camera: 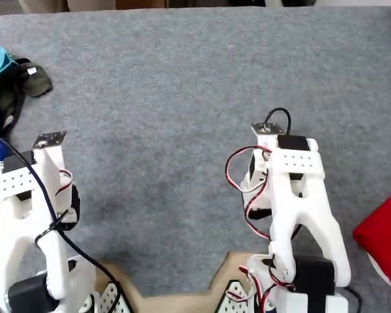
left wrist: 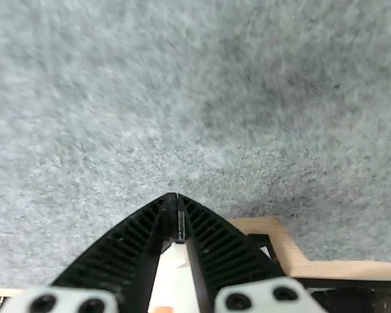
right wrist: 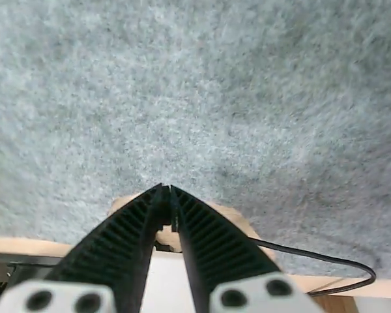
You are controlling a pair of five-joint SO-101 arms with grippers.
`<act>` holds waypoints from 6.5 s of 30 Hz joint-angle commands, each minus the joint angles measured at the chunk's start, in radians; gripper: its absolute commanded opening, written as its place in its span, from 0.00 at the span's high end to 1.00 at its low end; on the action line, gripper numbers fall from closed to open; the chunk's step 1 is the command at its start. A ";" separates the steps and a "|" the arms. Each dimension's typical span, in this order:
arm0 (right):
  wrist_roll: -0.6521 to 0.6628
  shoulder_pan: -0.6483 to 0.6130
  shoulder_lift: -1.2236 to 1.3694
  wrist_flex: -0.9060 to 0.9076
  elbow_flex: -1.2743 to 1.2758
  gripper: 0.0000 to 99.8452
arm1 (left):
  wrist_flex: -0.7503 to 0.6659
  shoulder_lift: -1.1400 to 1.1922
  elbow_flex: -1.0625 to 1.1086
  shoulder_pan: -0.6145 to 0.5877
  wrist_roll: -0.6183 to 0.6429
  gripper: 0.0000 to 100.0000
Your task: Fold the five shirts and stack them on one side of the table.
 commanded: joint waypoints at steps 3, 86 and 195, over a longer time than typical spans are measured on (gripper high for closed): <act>0.011 -0.015 -0.005 0.009 -0.228 0.99 | -0.002 -0.012 -0.281 0.005 0.021 0.98; 0.241 -0.051 1.176 0.272 -1.296 0.99 | -0.121 0.602 -0.632 0.155 0.117 0.98; 0.434 0.487 -0.278 0.259 -0.509 0.99 | 0.261 0.174 -0.922 1.065 0.334 0.96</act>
